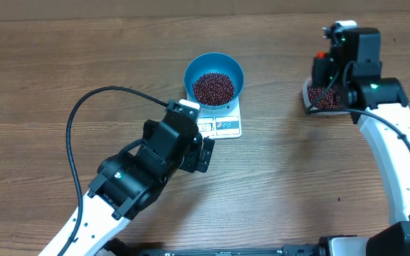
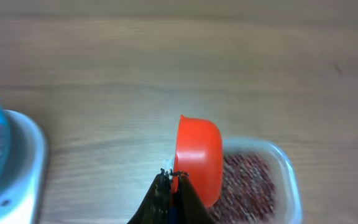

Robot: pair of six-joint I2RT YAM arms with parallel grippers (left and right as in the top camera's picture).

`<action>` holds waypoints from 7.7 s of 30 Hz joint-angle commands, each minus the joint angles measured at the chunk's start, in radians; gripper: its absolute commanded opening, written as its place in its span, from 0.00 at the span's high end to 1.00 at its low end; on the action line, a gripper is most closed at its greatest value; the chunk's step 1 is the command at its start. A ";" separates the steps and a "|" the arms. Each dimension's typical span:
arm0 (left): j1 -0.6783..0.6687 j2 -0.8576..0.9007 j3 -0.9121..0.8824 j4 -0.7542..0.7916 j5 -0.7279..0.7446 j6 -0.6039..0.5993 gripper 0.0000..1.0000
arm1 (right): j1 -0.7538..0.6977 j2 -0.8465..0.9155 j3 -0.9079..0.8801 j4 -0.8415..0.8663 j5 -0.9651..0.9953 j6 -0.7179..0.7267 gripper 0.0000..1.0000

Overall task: Scoop item into bowl and weigh 150g on scale
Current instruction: 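Carry the empty scoop back right over the bean container, then lower the red scoop into the beans in the container, then drag the red scoop through the beans to refill it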

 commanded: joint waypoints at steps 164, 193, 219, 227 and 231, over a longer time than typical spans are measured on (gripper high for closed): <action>0.000 0.005 -0.002 0.004 0.005 0.019 0.01 | -0.355 0.354 -0.017 -0.136 -0.696 -0.157 0.96; 0.000 0.005 -0.002 0.004 0.005 0.019 0.01 | -0.402 0.354 -0.017 -0.139 -0.804 -0.177 0.96; 0.000 0.005 -0.002 0.004 0.005 0.019 0.01 | -0.441 0.431 -0.017 -0.140 -0.901 -0.117 0.97; 0.000 0.005 -0.002 0.004 0.005 0.019 0.01 | -0.460 0.467 -0.017 -0.131 -0.935 -0.118 0.97; 0.000 0.005 -0.002 0.004 0.005 0.019 0.00 | -0.478 0.484 -0.017 -0.126 -0.958 -0.118 0.96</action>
